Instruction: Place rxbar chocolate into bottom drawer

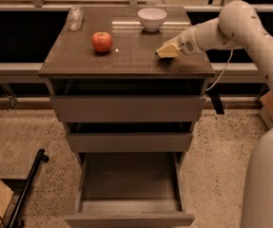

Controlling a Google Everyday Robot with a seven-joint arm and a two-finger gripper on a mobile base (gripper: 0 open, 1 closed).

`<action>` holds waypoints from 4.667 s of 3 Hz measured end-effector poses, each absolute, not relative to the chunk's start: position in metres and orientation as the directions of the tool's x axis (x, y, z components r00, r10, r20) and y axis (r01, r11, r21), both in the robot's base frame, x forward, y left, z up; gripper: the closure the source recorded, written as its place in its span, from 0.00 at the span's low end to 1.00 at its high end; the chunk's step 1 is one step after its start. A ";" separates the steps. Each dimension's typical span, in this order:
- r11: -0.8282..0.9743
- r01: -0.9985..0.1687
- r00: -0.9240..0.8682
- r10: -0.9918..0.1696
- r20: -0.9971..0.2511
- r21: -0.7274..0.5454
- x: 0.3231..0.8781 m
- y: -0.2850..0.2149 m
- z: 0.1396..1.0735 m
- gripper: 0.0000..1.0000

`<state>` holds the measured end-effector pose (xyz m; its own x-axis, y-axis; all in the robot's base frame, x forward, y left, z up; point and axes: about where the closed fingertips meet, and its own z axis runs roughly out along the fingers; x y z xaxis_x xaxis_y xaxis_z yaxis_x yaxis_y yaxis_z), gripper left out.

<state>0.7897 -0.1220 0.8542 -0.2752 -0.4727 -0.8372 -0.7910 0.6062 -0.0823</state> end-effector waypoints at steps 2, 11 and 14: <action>0.711 -0.668 -0.249 -0.494 -0.833 -0.221 0.714 -0.158 0.929 1.00; 0.704 -0.663 -0.683 -0.428 -0.592 0.256 0.586 -0.167 0.651 1.00; 0.685 -0.635 -0.740 -0.405 -0.537 0.358 0.587 -0.146 0.540 1.00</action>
Offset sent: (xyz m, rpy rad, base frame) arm -0.1411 -0.0556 0.0989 -0.1397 -0.1595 -0.2740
